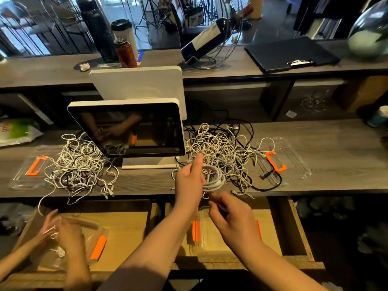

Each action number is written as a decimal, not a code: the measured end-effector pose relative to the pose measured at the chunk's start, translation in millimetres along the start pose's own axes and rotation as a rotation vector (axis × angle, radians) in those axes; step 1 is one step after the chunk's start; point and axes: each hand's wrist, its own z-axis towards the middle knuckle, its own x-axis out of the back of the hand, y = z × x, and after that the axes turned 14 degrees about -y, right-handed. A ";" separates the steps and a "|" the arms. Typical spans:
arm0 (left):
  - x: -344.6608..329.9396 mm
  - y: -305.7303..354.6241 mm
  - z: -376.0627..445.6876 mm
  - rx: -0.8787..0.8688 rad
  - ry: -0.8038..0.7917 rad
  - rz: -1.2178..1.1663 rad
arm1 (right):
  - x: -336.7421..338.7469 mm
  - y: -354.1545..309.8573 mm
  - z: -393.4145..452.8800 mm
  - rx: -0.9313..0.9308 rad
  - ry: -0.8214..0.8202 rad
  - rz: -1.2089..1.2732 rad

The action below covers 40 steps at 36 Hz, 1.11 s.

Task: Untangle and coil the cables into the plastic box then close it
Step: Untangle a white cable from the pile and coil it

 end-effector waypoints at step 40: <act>-8.9 -14.6 1.8 -0.631 -0.012 0.747 | 53.2 -7.2 24.5 -0.039 0.058 0.340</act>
